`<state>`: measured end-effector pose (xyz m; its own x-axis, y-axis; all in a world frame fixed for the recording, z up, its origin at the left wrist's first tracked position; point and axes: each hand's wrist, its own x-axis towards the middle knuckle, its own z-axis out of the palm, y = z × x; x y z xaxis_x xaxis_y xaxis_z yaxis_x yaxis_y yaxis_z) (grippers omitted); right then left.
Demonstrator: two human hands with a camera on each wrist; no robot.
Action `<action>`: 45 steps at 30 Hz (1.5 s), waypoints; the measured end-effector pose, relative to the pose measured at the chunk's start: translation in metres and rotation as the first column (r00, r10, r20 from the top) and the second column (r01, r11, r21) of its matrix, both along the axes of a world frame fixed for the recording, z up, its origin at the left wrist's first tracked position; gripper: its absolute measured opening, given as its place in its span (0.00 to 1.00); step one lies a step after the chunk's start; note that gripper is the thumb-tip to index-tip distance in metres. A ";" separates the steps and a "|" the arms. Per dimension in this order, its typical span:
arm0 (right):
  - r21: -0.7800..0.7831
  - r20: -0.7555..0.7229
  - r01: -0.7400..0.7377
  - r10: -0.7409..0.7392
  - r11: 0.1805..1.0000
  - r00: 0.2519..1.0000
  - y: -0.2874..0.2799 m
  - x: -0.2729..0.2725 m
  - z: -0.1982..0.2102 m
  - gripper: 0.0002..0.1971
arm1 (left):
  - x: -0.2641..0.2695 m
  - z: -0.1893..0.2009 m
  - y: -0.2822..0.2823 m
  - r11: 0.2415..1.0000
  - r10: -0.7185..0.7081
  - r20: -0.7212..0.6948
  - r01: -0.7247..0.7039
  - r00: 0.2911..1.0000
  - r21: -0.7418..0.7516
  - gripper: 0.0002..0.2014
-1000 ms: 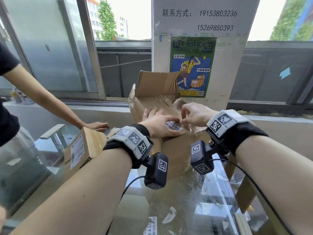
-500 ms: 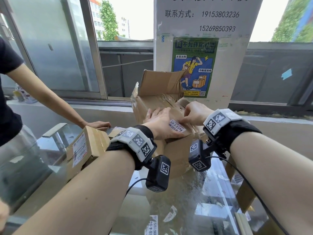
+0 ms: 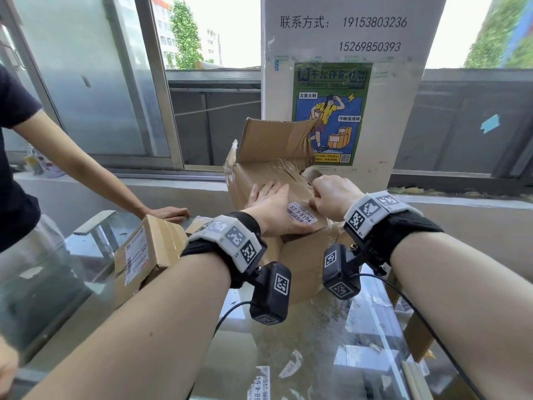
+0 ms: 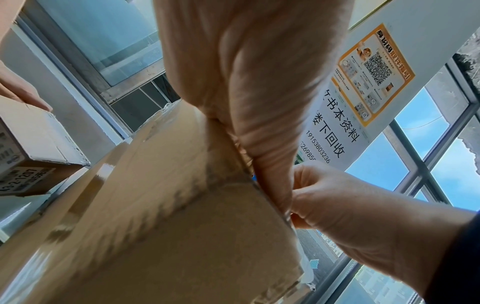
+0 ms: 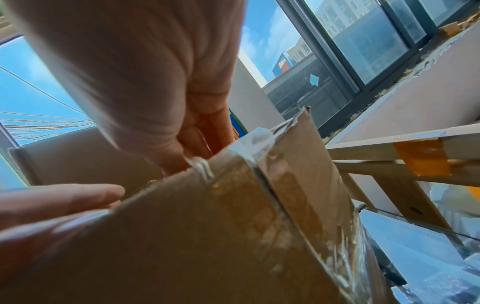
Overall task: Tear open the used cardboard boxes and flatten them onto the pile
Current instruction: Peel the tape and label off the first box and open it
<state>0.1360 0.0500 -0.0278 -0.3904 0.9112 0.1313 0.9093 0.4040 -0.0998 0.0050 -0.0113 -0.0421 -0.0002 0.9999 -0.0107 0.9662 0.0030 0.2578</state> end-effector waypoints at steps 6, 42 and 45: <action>-0.006 -0.048 0.018 -0.019 1.000 0.999 0.000 0.003 0.001 0.10 | 0.000 0.000 0.000 1.000 -0.011 -0.009 0.011 1.000 0.002 0.55; -0.143 -0.272 -0.010 -0.029 0.990 0.962 -0.003 0.002 0.012 0.15 | 0.003 -0.001 -0.008 1.000 -0.007 0.051 0.006 0.999 0.020 0.59; -0.073 -0.267 -0.044 0.023 0.996 0.963 -0.004 -0.002 0.009 0.12 | 0.002 0.000 -0.008 1.000 -0.002 0.044 0.002 0.999 0.020 0.59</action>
<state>0.1338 0.0463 -0.0185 -0.3813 0.9098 0.1640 0.8321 0.4151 -0.3679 0.0074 -0.0194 -0.0425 0.0018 1.0000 0.0097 0.9540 -0.0046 0.2997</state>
